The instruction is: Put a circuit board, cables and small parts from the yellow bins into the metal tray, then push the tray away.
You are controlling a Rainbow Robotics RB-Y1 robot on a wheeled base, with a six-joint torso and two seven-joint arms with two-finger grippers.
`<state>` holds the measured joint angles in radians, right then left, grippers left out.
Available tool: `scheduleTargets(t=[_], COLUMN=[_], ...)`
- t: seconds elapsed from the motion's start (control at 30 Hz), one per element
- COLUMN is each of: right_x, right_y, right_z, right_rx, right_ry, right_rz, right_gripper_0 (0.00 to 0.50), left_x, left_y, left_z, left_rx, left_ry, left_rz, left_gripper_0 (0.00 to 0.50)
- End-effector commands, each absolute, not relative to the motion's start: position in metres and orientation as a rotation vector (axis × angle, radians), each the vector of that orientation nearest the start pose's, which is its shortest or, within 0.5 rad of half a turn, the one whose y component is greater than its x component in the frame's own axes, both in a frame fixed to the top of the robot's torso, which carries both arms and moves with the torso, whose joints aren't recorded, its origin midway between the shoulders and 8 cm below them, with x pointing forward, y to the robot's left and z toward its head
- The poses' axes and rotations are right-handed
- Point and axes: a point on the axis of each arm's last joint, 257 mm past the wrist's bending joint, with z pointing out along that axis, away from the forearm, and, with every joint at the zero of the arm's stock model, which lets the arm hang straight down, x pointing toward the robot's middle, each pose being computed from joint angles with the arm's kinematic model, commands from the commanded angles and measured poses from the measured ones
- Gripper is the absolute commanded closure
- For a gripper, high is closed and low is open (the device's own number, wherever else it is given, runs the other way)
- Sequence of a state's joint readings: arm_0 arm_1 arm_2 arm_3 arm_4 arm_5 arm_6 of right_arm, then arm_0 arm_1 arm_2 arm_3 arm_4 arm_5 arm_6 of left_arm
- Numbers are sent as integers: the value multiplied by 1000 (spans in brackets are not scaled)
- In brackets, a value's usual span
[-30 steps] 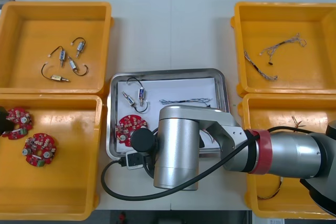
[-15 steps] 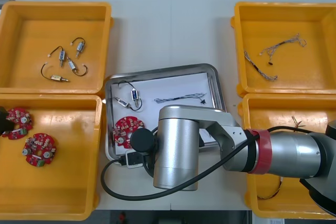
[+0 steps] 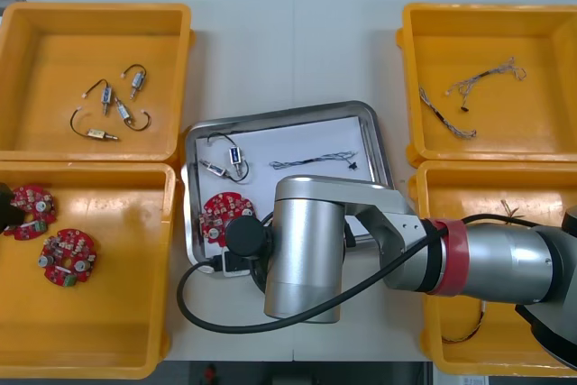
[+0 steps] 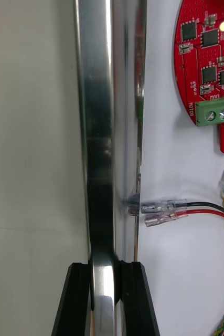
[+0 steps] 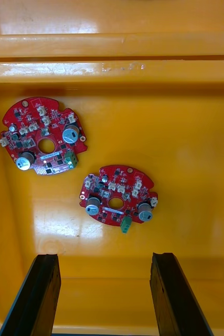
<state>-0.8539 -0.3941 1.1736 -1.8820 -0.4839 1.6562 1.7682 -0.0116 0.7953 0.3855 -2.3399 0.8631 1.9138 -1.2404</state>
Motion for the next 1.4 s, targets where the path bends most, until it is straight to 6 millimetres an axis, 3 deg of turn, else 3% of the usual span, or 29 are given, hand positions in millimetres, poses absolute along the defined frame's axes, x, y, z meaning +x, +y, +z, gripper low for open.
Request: scheduleTargets(t=[0.03,0.33,1.27,1.4], right_x=[387,383,399,408], right_y=[-18,-15,7,7], right_z=[-280,-278,-247,-243], right_rx=[-1961,-1849,-1903,-1891], right_ry=[1945,2054,1908,1901], right_rz=[-513,-462,-505,-525], right_gripper_0=[500,500,500,500], left_x=[329,329,329,329], left_y=[397,397,397,397], left_z=[-156,-156,-156,-156], left_rx=[46,46,46,46], left_ry=[2663,2663,2663,2663], left_rz=[168,168,168,168], left_gripper_0=[0,0,0,0])
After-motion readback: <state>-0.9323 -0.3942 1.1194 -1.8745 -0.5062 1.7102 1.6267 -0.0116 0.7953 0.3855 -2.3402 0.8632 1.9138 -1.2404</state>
